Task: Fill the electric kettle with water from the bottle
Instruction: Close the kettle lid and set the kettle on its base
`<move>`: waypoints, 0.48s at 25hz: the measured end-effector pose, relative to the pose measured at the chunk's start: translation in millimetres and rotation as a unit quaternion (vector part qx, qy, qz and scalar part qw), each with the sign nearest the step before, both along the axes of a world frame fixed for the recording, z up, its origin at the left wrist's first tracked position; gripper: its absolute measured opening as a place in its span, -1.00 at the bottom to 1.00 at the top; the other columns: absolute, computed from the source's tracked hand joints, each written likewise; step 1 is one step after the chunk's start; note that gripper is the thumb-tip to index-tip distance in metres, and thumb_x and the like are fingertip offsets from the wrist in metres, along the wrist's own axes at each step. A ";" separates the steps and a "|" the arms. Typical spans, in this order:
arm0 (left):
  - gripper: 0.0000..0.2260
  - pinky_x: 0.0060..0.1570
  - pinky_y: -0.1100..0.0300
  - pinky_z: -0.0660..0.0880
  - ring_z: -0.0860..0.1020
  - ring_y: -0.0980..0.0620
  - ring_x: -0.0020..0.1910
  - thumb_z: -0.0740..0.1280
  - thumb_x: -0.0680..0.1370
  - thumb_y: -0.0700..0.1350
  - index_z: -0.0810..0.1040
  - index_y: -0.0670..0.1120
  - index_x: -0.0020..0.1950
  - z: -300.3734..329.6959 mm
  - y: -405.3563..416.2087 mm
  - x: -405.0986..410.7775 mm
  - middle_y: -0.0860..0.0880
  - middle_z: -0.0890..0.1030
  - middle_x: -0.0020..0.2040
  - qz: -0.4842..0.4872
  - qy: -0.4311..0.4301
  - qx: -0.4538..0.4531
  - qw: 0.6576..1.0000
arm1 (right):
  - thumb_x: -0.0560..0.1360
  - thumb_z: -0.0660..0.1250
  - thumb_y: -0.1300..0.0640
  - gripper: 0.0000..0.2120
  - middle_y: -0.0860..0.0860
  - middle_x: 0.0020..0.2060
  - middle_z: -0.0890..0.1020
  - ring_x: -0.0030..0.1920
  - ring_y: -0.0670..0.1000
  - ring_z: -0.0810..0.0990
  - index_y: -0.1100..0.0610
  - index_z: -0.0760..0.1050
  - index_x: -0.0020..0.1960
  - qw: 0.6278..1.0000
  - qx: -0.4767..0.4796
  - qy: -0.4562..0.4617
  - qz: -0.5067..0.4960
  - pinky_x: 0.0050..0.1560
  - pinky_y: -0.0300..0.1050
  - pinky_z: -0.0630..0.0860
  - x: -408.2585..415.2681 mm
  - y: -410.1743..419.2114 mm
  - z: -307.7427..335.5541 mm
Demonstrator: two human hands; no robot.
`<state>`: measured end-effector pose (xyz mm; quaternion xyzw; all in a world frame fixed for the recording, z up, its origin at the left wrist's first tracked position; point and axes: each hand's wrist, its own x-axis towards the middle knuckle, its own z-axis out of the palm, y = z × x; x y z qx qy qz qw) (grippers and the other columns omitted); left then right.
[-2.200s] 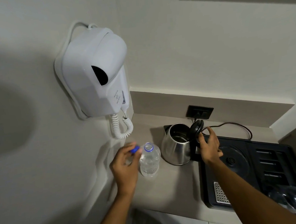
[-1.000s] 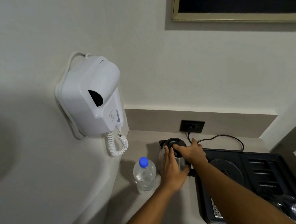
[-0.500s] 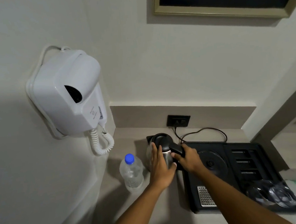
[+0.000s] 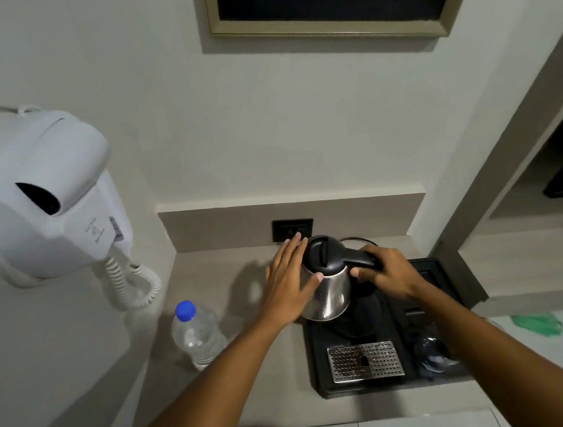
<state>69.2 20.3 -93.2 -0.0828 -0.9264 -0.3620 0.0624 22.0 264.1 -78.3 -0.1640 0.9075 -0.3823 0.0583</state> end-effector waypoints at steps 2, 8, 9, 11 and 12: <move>-0.36 0.50 -0.09 0.05 0.05 0.08 0.57 0.30 0.57 0.14 0.10 0.07 0.56 -1.8 18.3 -10.6 0.05 0.16 0.59 -0.021 -0.036 -0.014 0.999 | 0.40 0.47 0.00 -0.83 -0.08 -0.24 0.64 -0.22 -0.20 0.60 -0.04 0.53 -0.06 1.000 0.004 -0.012 -0.003 -0.26 -0.37 0.42 -0.5 25.4 -3.3; -0.34 0.40 -0.07 0.26 0.34 0.02 0.45 0.38 0.48 0.23 0.26 0.06 0.50 -14.3 60.3 -11.3 0.06 0.37 0.49 -0.017 -0.045 -0.024 0.999 | 0.42 0.46 -0.08 -0.74 0.00 -0.20 0.67 -0.16 -0.04 0.64 0.02 0.56 0.02 0.997 0.011 -0.051 0.049 -0.16 -0.18 0.55 -11.7 81.4 -14.2; -0.34 0.37 -0.06 0.28 0.36 0.04 0.42 0.39 0.46 0.25 0.28 0.07 0.48 -16.4 63.5 -9.5 0.08 0.39 0.46 -0.013 -0.037 -0.030 0.999 | 0.42 0.45 -0.10 -0.72 0.00 -0.18 0.66 -0.14 -0.04 0.63 0.02 0.55 0.04 0.996 0.014 -0.056 0.067 -0.17 -0.22 0.53 -14.8 87.2 -13.3; -0.35 0.34 -0.06 0.26 0.36 0.05 0.41 0.38 0.45 0.26 0.30 0.08 0.47 -18.2 68.5 -6.4 0.10 0.40 0.44 0.003 -0.030 -0.038 0.999 | 0.43 0.43 -0.10 -0.69 -0.01 -0.11 0.65 -0.09 -0.06 0.62 0.01 0.53 0.10 0.994 0.012 -0.059 0.087 -0.15 -0.28 0.50 -20.6 91.9 -14.7; -0.37 0.34 -0.06 0.24 0.36 0.05 0.41 0.38 0.46 0.25 0.30 0.09 0.47 -17.4 71.7 -6.0 0.10 0.40 0.44 0.014 -0.031 -0.041 0.999 | 0.44 0.42 -0.09 -0.67 -0.03 -0.07 0.64 -0.05 -0.08 0.61 0.00 0.52 0.14 0.994 0.002 -0.063 0.087 -0.12 -0.29 0.49 -22.5 92.5 -16.8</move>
